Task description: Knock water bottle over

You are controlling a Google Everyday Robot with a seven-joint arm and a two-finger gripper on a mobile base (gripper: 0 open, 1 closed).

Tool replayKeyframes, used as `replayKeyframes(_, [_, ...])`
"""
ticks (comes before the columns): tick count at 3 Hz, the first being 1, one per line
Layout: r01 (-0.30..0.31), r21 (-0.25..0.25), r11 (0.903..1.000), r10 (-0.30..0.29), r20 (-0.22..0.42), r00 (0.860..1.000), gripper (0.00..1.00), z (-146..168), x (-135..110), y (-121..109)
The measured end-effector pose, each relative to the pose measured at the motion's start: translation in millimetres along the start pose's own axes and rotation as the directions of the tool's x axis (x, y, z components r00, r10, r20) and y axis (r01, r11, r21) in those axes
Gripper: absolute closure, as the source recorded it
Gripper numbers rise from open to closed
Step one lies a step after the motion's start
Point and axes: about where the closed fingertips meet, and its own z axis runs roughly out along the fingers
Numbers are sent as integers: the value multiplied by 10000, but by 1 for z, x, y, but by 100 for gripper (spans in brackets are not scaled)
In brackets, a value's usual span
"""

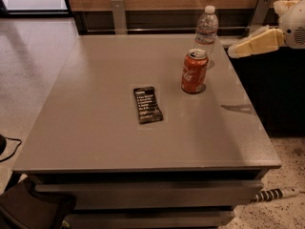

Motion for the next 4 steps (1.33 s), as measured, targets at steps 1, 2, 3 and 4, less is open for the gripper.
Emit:
replayKeyframes(1, [-3,0,10000,3,3,10000,0,0,0,0])
replayKeyframes(2, [-616,56,9981,611,631,9961,0,26,13,-5])
replayKeyframes(3, [-1272,78,9918,1244,1601,9792,0,55,26,-17])
replayKeyframes(4, [-1708,-35,9853,1668,2339,9578,0,80,38,-25])
